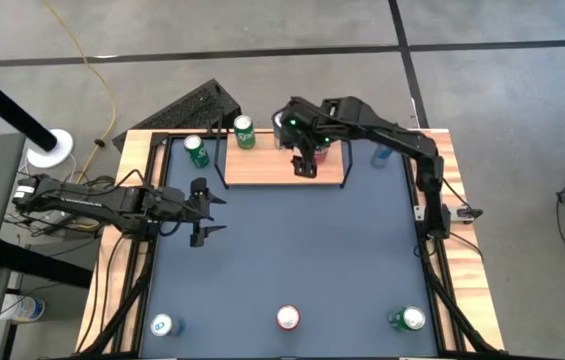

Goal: Place canned beverage on shelf
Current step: Put the top orange soda can on the shelf aligned with the other orange soda can

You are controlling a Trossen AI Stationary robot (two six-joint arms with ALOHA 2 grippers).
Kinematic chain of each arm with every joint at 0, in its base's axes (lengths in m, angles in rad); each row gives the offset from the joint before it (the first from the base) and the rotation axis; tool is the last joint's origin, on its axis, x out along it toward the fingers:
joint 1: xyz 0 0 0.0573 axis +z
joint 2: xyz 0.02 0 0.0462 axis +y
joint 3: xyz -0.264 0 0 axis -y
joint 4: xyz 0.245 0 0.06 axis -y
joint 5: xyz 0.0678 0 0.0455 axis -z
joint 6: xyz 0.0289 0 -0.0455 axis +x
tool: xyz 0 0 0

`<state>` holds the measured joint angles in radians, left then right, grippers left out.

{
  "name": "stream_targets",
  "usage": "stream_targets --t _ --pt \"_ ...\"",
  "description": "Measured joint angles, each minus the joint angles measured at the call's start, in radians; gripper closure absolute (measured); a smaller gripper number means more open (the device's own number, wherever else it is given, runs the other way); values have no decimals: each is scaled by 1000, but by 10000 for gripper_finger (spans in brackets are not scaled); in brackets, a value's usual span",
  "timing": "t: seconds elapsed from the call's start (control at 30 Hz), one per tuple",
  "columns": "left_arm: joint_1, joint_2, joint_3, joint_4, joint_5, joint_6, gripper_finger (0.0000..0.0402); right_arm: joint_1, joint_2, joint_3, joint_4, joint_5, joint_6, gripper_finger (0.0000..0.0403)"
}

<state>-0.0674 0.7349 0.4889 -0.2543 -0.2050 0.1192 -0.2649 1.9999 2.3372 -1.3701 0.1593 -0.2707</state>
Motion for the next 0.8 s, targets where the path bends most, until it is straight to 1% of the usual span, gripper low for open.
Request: stream_targets --t 0.07,0.13,0.27,0.5,0.63,0.7,0.8 --pt "0 0 0 0 0 0 86 -5 -1 -24 20 -3 0 67" --pt "0 0 0 0 0 -1 86 -11 -1 -55 30 -35 -3 72" --pt "0 0 0 -2 0 1 86 -18 -1 -142 82 -42 -44 88" --pt "0 0 0 -2 0 2 86 -61 -12 -241 147 -32 -83 133" --pt "0 0 0 -2 0 2 86 -107 -56 -310 248 -33 -86 176" --pt "0 0 0 -1 0 5 86 -128 -85 -350 288 -31 -83 206" --pt "0 0 0 4 0 7 86 -151 -121 -432 348 -28 -75 263"
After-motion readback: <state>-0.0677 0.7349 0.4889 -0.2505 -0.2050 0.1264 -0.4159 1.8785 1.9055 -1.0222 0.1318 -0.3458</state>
